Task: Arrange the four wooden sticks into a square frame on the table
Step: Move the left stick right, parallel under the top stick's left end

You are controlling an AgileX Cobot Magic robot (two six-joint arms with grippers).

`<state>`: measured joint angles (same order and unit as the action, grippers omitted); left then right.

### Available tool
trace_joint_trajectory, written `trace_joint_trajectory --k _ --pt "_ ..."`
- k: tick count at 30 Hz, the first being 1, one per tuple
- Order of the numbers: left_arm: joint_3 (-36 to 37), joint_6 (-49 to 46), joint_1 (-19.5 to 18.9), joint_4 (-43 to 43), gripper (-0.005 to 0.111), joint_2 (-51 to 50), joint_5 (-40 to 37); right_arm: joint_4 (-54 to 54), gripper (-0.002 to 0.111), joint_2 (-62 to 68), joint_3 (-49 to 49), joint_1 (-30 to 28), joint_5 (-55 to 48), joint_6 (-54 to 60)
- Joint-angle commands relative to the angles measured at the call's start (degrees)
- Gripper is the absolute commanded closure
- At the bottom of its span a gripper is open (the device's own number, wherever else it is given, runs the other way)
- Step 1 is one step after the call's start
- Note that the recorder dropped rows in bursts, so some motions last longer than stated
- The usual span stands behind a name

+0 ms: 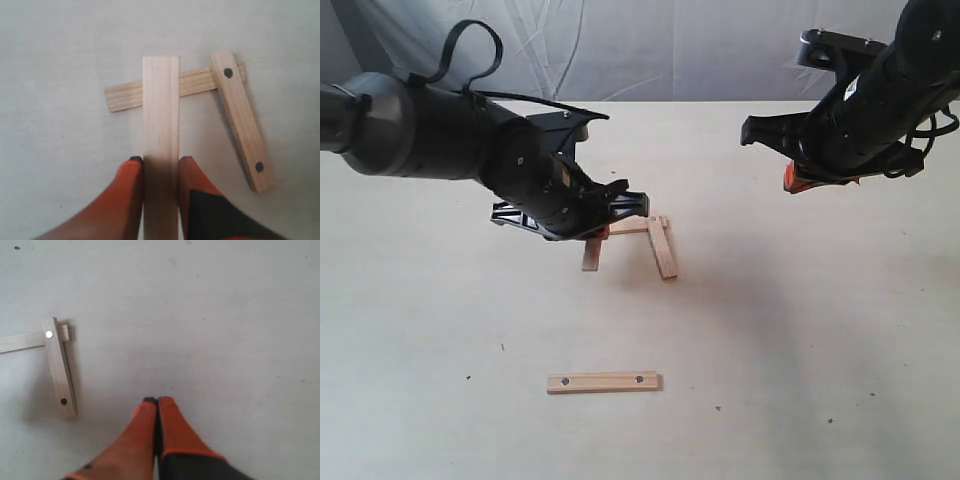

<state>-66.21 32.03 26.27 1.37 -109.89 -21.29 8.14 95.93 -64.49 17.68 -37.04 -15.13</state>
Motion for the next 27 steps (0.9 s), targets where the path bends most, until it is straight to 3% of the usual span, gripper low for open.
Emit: trace_joint_trajectory --k 1,27 --pt "0.0 1.9 0.2 -0.9 0.107 -2.8 3.6 -0.1 0.108 -0.1 0.2 -0.3 0.5 0.3" --pt "0.0 5.4 0.1 0.9 0.107 -6.1 6.5 -0.3 0.108 -0.1 0.2 -0.3 0.5 0.3"
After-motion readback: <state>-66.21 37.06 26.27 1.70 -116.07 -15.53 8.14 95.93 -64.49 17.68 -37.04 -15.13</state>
